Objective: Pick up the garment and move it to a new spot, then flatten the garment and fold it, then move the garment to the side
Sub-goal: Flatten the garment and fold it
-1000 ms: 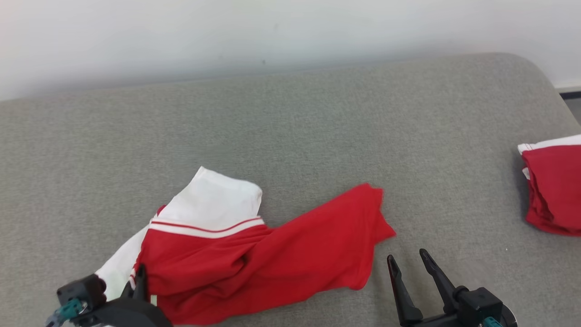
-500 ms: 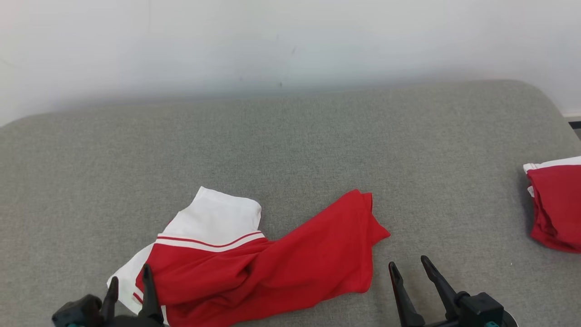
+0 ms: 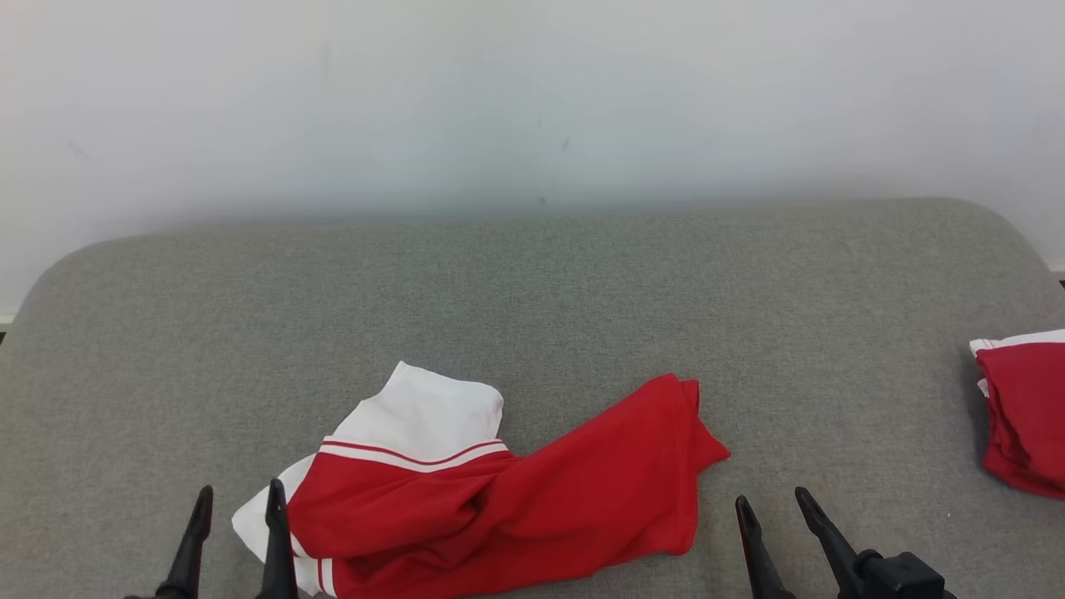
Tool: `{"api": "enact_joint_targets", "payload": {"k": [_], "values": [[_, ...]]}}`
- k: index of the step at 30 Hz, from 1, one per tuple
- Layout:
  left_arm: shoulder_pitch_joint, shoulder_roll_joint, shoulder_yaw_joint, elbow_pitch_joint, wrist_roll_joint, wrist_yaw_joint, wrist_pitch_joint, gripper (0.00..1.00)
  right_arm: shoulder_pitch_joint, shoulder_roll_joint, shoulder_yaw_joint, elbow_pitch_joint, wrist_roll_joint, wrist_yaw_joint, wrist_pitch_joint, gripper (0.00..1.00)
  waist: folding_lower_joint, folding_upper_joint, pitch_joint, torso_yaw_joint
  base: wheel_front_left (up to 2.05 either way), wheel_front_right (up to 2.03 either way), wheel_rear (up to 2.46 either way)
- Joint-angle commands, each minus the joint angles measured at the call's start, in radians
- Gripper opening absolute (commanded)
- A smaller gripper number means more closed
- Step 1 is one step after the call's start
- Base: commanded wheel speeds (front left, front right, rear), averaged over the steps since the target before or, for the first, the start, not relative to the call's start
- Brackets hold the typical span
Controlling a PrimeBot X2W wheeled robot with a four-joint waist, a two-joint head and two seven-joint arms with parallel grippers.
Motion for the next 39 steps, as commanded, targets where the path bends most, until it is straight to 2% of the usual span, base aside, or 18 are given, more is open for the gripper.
{"api": "enact_joint_targets", "payload": {"k": [1, 7, 16, 18, 23, 29, 32, 39], "values": [[0.034, -0.013, 0.01, -0.011, 0.034, -0.017, -0.002, 1.0, 0.01, -0.001, -0.005, -0.003, 0.003, -0.003, 0.002, 1.0, 0.0001, 0.0001, -0.015, 0.013, 0.0, 0.0, 0.0], [0.101, -0.069, 0.053, 0.006, 0.128, -0.093, -0.003, 1.0, 0.019, -0.008, -0.015, -0.005, 0.005, -0.003, 0.023, 1.0, 0.0001, 0.0001, -0.038, 0.038, 0.0, 0.0, 0.0], [0.103, -0.097, 0.084, 0.029, 0.14, -0.126, -0.003, 1.0, -0.037, -0.026, -0.001, -0.02, 0.058, -0.003, 0.083, 1.0, 0.0001, 0.0001, -0.039, 0.063, 0.0, 0.0, 0.0], [0.098, -0.101, 0.088, 0.028, 0.145, -0.126, -0.003, 1.0, -0.075, -0.036, 0.01, -0.01, 0.085, -0.003, 0.144, 1.0, 0.0001, 0.0001, -0.034, 0.067, 0.0, 0.0, 0.0], [0.077, -0.108, 0.084, 0.028, 0.149, -0.133, -0.003, 1.0, -0.208, -0.054, 0.015, 0.053, 0.145, -0.003, 0.383, 1.0, 0.0001, 0.0001, -0.012, 0.086, 0.0, 0.0, 0.0], [0.057, -0.114, 0.069, 0.025, 0.145, -0.133, -0.003, 1.0, -0.353, -0.022, -0.083, 0.17, 0.151, -0.003, 0.661, 1.0, 0.0001, 0.0001, 0.024, 0.132, 0.0, 0.0, 0.0], [0.049, -0.116, 0.059, 0.023, 0.139, -0.133, -0.003, 1.0, -0.428, -0.012, -0.13, 0.213, 0.116, -0.003, 0.729, 1.0, 0.0001, 0.0001, 0.05, 0.165, 0.0, 0.0, 0.0], [0.028, -0.118, 0.028, 0.035, 0.132, -0.132, -0.003, 1.0, -0.501, -0.007, -0.212, 0.291, 0.062, -0.003, 0.787, 1.0, 0.0001, 0.0001, 0.076, 0.22, 0.0, 0.0, 0.0]]}}
